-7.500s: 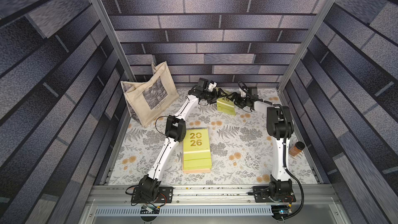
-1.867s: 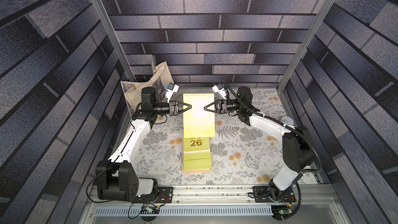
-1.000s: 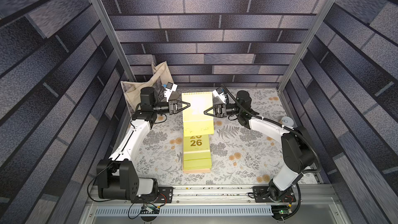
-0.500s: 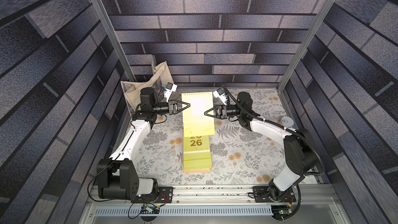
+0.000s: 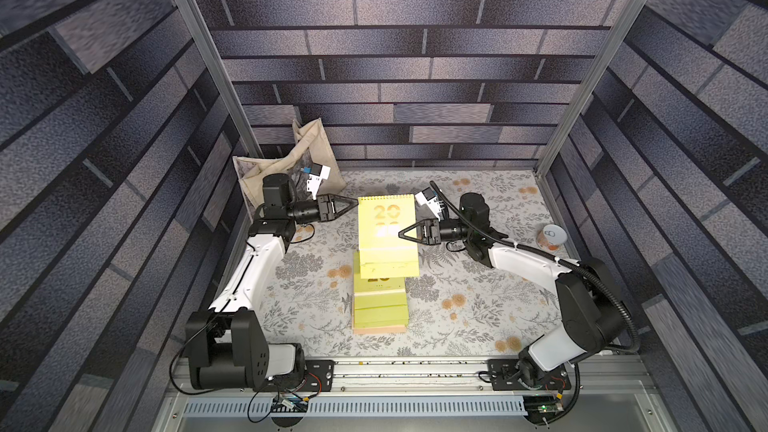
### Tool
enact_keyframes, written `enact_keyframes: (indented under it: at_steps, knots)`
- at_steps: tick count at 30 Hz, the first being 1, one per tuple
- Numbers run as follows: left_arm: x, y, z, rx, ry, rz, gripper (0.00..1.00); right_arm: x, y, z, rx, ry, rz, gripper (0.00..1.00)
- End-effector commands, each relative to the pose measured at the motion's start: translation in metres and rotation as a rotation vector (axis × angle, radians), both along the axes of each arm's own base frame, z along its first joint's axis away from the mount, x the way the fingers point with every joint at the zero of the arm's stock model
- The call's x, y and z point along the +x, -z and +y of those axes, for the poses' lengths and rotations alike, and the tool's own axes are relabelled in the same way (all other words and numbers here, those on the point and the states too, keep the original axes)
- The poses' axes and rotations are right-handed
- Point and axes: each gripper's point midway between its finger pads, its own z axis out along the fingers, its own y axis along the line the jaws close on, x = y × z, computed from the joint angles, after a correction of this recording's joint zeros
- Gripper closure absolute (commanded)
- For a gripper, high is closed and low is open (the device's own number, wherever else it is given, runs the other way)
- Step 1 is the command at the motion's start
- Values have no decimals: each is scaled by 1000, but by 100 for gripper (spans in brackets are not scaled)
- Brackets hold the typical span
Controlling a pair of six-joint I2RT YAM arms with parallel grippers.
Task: Stack the calendars
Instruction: Place the calendar at the calendar.
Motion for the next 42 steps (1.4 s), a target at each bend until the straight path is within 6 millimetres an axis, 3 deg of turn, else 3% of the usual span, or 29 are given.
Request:
enact_keyframes:
  at_steps: [1, 8, 13, 42]
  knots:
    - [1, -3, 15, 31, -83, -9, 50, -11, 3, -2, -21, 15, -4, 100]
    - [5, 0, 16, 23, -95, 15, 47, -26, 51, 12, -110, 35, 122, 100]
    - [5, 4, 15, 19, -91, 30, 46, -34, 70, 21, -147, 34, 158, 100]
    - [11, 20, 14, 10, -79, 75, 42, -36, 112, 44, -238, 38, 295, 100]
